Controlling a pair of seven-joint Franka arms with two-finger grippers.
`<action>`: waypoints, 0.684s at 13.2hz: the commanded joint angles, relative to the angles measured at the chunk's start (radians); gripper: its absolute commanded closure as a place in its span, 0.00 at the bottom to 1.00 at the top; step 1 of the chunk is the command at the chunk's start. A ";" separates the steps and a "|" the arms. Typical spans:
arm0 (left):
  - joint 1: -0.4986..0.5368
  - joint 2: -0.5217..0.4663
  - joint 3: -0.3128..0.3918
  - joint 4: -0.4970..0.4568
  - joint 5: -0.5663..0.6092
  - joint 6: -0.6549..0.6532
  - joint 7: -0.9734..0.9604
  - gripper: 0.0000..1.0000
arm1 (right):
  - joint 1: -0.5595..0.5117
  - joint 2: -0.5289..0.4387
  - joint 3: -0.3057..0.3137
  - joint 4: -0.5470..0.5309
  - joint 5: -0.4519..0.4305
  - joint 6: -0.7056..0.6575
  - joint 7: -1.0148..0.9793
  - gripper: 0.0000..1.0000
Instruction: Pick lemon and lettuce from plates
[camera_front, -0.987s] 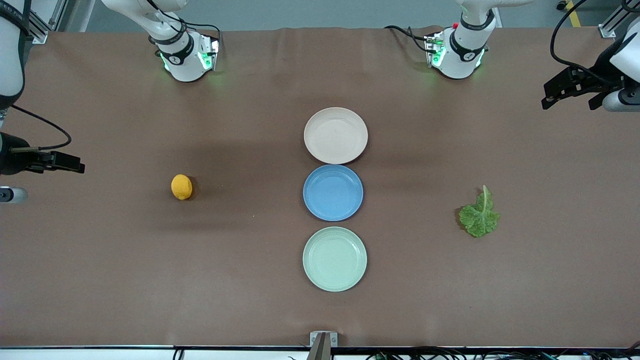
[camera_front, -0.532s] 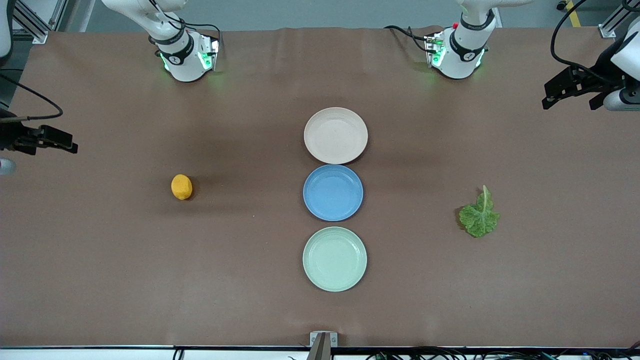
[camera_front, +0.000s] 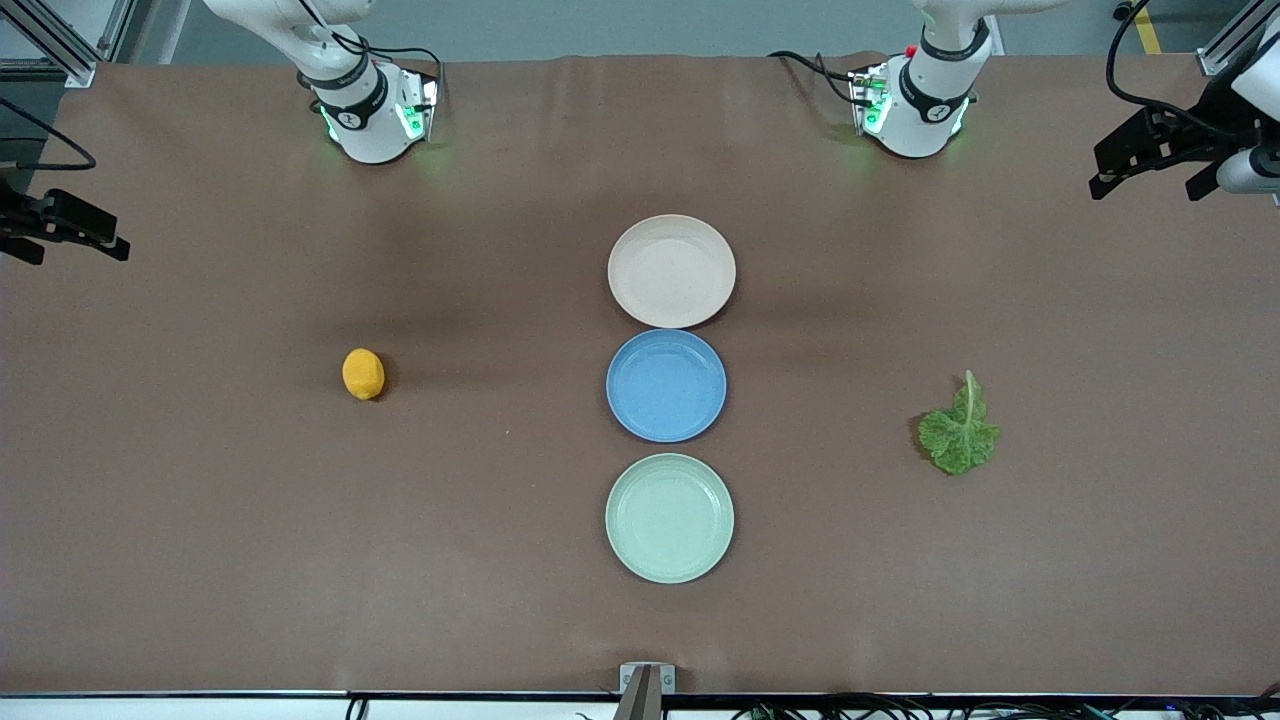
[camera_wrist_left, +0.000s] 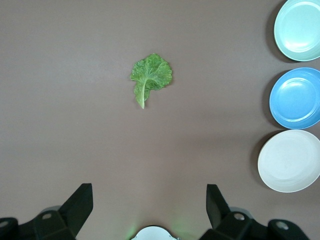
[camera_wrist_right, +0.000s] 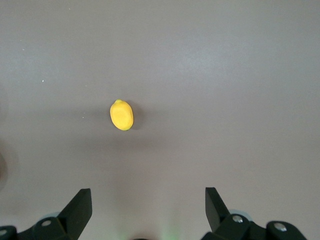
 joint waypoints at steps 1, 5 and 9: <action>0.002 -0.002 -0.003 -0.003 0.002 -0.008 -0.005 0.00 | -0.014 -0.065 0.022 -0.078 -0.010 0.033 -0.012 0.00; 0.003 0.033 -0.001 0.023 0.010 -0.008 -0.008 0.00 | -0.017 -0.077 0.048 -0.078 -0.010 0.025 -0.009 0.00; 0.002 0.036 -0.001 0.034 0.016 -0.008 -0.009 0.00 | -0.014 -0.077 0.050 -0.080 -0.010 0.025 0.014 0.00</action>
